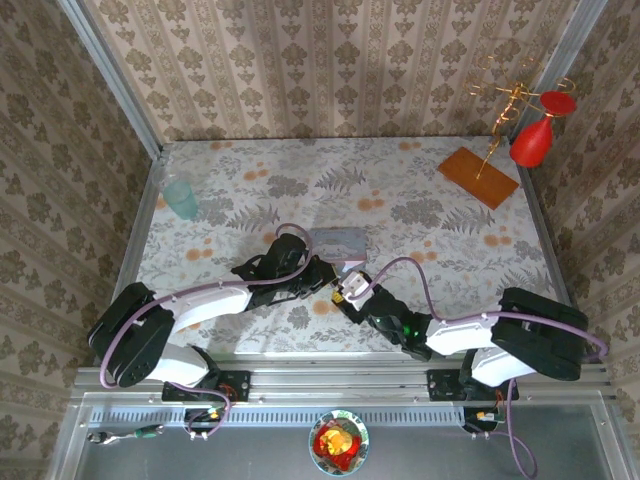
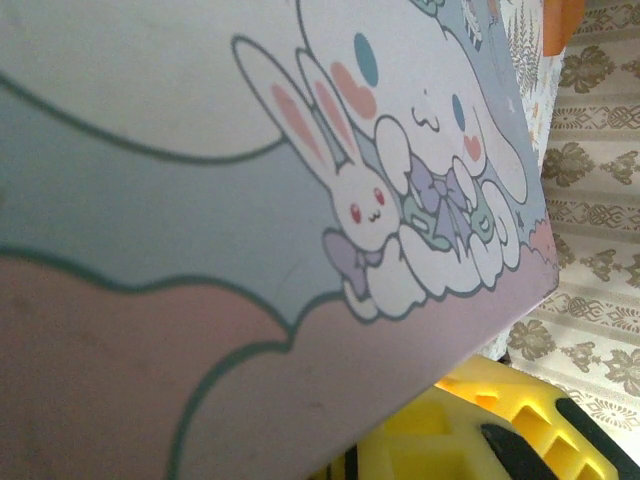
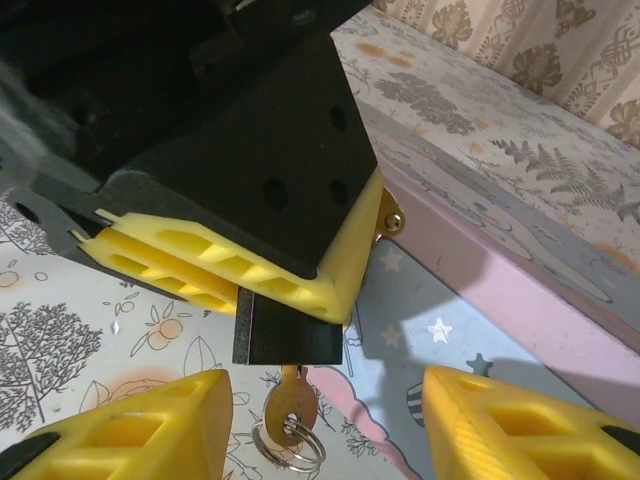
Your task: Unlock a padlock with a key
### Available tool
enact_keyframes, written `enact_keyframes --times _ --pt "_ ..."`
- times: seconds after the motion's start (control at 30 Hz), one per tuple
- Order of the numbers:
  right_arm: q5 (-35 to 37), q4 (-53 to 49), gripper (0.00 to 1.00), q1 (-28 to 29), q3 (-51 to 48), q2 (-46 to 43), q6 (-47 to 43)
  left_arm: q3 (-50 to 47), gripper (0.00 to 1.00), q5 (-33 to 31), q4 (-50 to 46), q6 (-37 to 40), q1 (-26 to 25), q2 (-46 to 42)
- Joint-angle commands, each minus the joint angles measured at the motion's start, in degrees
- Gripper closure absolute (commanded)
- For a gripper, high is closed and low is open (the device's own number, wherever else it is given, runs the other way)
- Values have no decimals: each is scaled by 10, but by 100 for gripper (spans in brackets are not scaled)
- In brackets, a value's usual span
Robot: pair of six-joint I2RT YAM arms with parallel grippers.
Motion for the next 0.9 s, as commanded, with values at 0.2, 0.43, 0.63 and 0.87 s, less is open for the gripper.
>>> enact_keyframes --times 0.2,0.43,0.63,0.87 --pt "55 42 59 5 16 43 1 -3 100 7 23 -5 -5 -28" --pt "64 63 64 14 21 61 0 1 100 7 22 -3 -6 -22" --pt "65 61 70 18 32 71 3 2 100 5 23 -4 -9 -17" --pt "55 60 89 19 33 69 32 -2 100 1 25 -1 -9 -15"
